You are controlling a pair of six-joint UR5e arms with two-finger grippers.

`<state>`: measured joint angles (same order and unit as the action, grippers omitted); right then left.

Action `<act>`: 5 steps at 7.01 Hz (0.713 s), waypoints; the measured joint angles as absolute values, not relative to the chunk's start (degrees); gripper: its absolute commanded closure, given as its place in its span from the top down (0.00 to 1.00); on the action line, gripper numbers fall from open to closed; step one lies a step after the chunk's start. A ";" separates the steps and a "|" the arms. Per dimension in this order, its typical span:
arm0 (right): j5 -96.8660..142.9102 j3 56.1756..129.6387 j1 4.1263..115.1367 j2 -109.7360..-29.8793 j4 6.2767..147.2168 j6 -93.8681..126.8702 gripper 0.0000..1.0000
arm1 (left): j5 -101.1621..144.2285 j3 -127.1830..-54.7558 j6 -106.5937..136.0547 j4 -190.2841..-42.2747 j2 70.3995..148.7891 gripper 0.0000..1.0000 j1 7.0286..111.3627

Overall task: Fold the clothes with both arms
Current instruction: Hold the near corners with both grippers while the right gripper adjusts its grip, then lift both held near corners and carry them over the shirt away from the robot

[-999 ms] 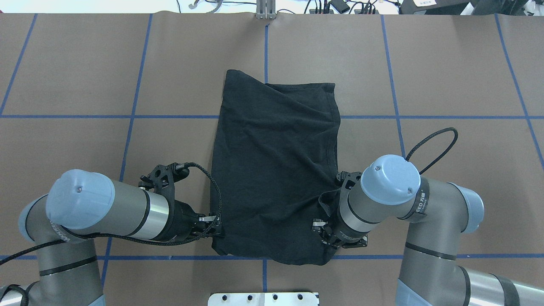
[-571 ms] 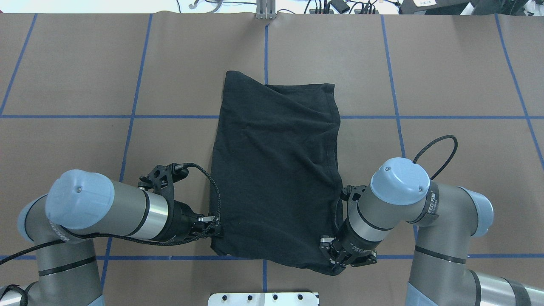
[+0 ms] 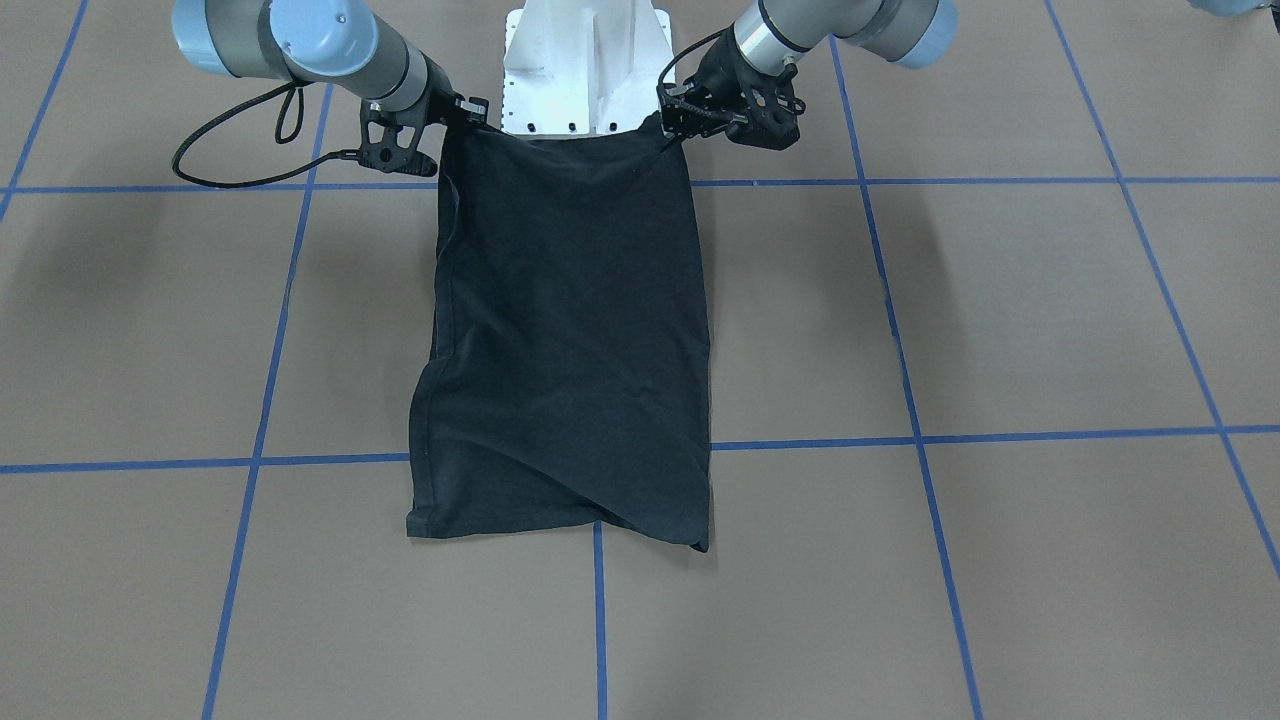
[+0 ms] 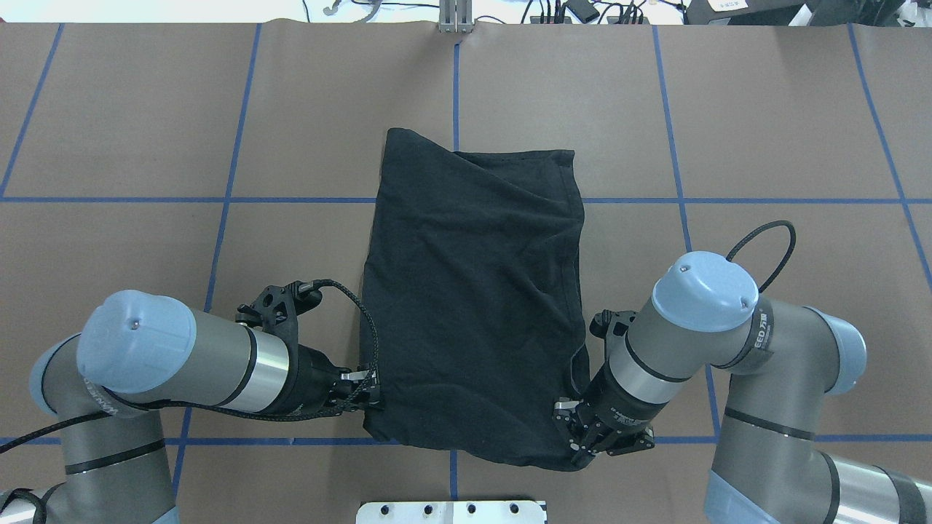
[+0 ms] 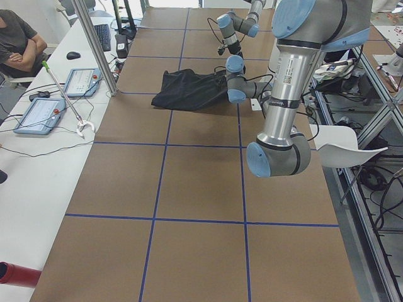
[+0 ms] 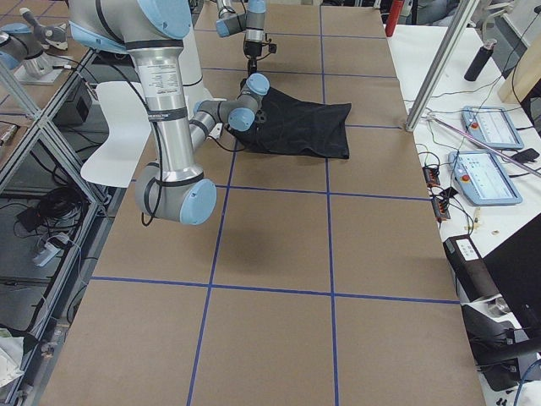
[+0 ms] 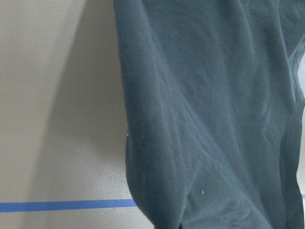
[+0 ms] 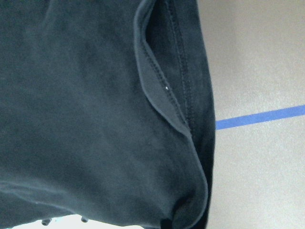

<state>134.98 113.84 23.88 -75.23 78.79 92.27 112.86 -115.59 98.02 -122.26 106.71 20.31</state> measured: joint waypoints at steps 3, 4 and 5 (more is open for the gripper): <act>137.56 112.84 32.01 -74.10 78.81 92.04 0.00 | 113.58 -117.23 98.30 -122.26 109.04 0.00 25.14; 137.84 111.39 34.69 -72.17 78.83 92.00 0.00 | 113.58 -115.99 99.07 -122.25 110.99 0.00 27.52; 137.99 109.46 37.09 -69.76 78.83 92.00 0.00 | 113.58 -112.27 100.16 -122.25 114.50 0.00 30.08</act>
<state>137.99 109.46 37.09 -69.76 78.83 92.00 113.58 -112.27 100.16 -122.25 114.50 30.08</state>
